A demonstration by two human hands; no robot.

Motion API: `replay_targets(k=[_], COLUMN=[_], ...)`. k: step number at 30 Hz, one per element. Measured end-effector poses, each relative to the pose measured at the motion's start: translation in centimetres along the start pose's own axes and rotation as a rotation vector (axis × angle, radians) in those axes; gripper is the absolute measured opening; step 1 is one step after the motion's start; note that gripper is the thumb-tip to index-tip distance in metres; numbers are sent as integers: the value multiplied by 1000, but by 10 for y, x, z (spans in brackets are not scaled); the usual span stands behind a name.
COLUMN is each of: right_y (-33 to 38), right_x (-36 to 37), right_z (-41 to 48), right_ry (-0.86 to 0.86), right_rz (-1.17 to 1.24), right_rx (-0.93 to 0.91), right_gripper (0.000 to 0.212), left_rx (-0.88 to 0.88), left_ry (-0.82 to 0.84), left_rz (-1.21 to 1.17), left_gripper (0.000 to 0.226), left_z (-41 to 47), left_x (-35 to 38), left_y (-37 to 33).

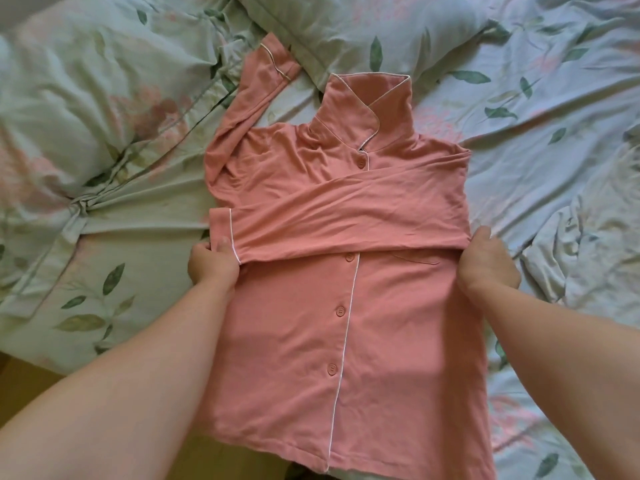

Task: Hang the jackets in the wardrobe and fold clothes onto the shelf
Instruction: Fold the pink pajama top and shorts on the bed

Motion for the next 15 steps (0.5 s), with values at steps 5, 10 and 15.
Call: replay_targets(k=[5,10,15], right_y=[-5,17,73], right_x=[2,0,15], right_z=[-5,-24,-60], right_ry=[-19,-245,-221], right_rz=[28,-161,-175], right_rx=[-4,-338,-690], right_gripper=[29,29,20], left_rx=[-50,12,215], left_ry=[1,56,-11], left_rz=[-18,260,530], left_gripper=[44,48,41], left_z=[1,-8,-5], left_x=[4,-5,-11], left_y=[13,-2,-32])
Point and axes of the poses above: each hand's wrist, its own z-axis towards the middle knuckle, its own x-axis out of the palm, y = z × x, the point moved 7 cm from there along z, towards the middle knuckle, and after that the axes turned 7 degrees about x, right-handed, at the moved point
